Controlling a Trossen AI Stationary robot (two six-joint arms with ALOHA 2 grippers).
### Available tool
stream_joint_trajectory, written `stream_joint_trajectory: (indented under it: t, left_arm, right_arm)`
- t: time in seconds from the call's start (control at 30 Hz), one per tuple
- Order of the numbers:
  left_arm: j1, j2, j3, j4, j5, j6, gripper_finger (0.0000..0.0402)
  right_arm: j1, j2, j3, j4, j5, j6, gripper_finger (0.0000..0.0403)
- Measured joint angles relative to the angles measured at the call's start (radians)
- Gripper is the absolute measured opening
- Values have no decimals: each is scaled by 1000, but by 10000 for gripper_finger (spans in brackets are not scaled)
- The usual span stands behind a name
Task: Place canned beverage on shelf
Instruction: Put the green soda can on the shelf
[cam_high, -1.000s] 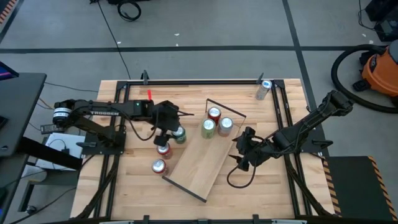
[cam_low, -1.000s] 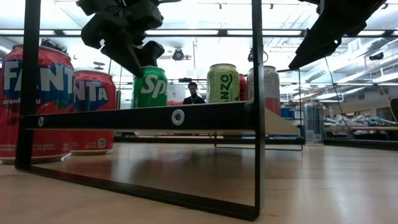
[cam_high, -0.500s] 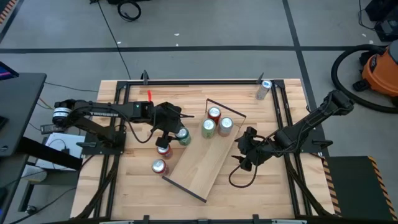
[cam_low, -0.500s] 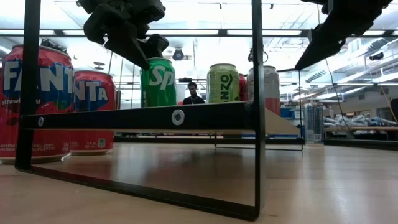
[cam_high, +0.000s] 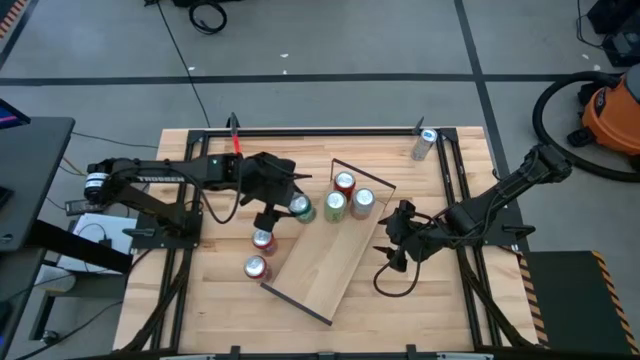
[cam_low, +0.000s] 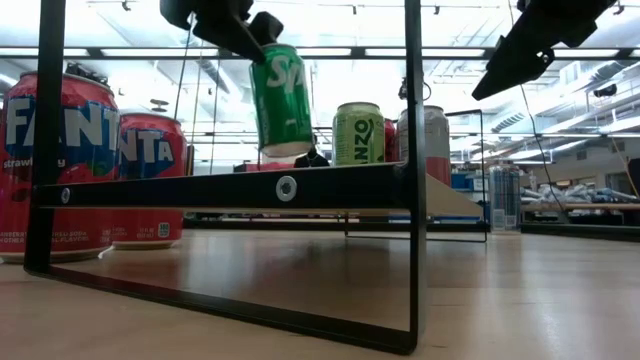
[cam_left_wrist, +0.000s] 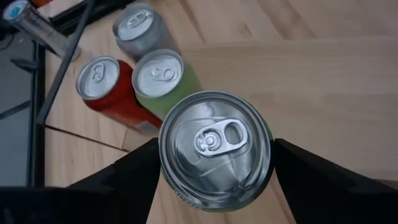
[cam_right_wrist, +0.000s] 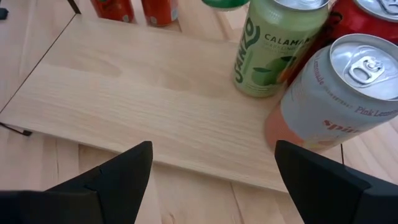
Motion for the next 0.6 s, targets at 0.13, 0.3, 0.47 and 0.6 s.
stream_joint_trajectory:
  t: [0.13,0.3,0.47,0.6]
  left_arm:
    - [-19,22,1,7,20,-25,293]
    - [-73,86,1,38,27,-35,293]
    - [-102,153,13,64,25,-39,293]
    - [-107,195,39,85,23,-19,293]
  right_arm:
    - [0,0,0,0,2,-3,349]
    - [0,0,0,5,8,-16,349]
    - [0,0,0,14,8,-18,349]
    - [0,0,0,19,8,-15,349]
